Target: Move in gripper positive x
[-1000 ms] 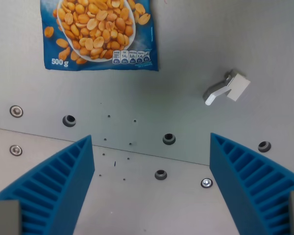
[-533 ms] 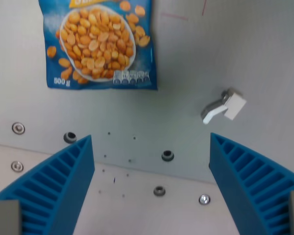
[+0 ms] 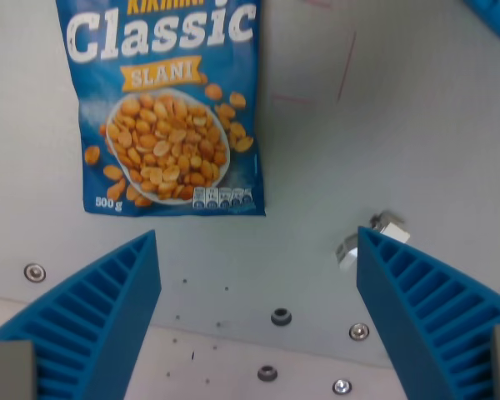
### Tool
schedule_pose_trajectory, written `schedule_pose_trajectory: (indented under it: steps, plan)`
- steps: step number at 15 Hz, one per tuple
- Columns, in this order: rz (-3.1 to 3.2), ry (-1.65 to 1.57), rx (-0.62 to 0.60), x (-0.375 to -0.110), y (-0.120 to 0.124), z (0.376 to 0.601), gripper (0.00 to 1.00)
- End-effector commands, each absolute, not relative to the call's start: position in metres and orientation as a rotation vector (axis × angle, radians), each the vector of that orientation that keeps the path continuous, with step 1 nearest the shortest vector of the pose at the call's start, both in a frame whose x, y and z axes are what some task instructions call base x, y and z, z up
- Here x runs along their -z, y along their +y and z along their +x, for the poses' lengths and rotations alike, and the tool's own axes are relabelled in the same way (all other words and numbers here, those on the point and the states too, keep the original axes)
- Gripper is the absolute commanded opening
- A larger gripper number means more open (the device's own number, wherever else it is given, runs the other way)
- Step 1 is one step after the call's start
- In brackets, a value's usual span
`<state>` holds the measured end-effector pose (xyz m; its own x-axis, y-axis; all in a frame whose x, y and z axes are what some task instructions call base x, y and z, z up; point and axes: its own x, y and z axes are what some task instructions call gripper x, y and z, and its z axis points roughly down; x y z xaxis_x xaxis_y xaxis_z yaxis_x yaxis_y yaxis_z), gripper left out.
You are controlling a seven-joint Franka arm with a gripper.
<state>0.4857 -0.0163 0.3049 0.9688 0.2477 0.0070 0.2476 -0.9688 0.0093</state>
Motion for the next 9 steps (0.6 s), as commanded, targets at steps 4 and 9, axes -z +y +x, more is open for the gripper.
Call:
schedule_pose_trajectory:
  steps: [4, 9]
  plan:
    - [3.119, 0.370, 0.020, -0.308, -0.007, 0.515, 1.00]
    - [3.119, 0.370, 0.020, -0.308, -0.002, 0.540, 1.00]
